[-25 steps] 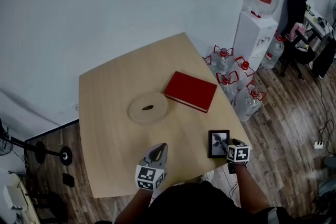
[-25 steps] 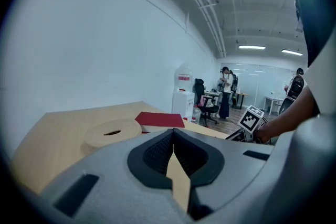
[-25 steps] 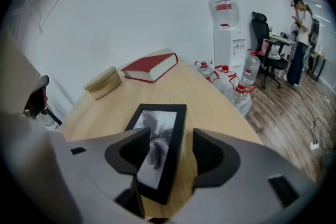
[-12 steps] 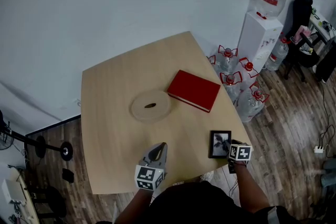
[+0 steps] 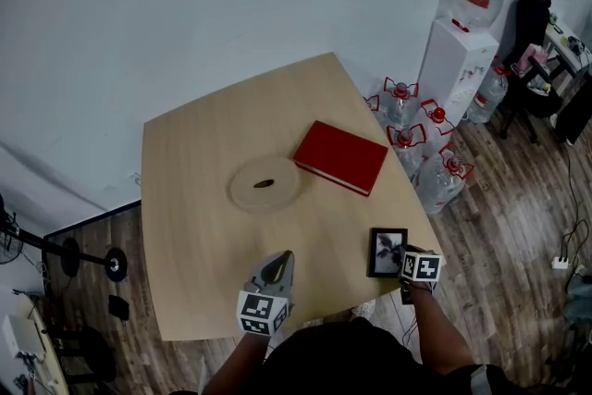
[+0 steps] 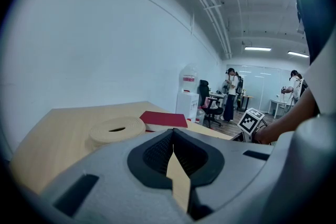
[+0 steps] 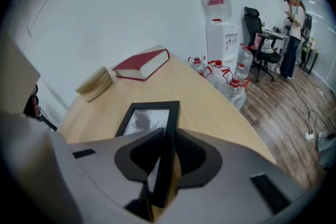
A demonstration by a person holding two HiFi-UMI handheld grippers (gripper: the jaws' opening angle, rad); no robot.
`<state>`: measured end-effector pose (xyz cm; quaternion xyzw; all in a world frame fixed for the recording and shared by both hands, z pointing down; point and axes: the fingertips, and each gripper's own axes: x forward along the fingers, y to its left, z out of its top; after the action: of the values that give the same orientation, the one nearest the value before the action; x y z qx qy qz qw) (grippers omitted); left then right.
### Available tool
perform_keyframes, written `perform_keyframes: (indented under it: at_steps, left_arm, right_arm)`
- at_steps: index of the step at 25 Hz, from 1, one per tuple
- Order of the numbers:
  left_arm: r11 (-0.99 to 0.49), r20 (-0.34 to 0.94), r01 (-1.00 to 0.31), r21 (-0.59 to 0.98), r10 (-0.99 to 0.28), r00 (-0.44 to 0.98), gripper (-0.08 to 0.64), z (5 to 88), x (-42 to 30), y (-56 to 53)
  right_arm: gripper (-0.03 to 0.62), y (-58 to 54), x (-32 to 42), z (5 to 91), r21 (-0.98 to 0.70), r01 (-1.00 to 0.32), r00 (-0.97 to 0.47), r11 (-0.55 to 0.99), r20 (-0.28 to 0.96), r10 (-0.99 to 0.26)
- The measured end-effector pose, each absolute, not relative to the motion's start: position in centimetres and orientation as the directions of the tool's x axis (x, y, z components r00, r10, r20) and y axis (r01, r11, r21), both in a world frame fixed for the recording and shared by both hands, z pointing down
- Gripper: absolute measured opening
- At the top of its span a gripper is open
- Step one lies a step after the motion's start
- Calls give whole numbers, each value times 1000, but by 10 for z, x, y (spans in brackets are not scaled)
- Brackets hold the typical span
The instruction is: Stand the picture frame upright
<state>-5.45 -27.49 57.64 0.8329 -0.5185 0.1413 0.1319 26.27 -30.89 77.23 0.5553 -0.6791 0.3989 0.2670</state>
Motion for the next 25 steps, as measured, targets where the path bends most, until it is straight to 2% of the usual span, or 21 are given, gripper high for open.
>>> perform_keyframes:
  at_steps: [13,25]
  left_arm:
    - [-402,372,-912,80,-837,401,0,574,-65,-272]
    - [-327,375,-940,94,-863,338,0,579,-92,-259]
  right_arm:
    - [67,-325,253,728,-219,-961,-275,168,730,-625]
    - [67,-362,181,663,-244,-914,-406,325,597,-692]
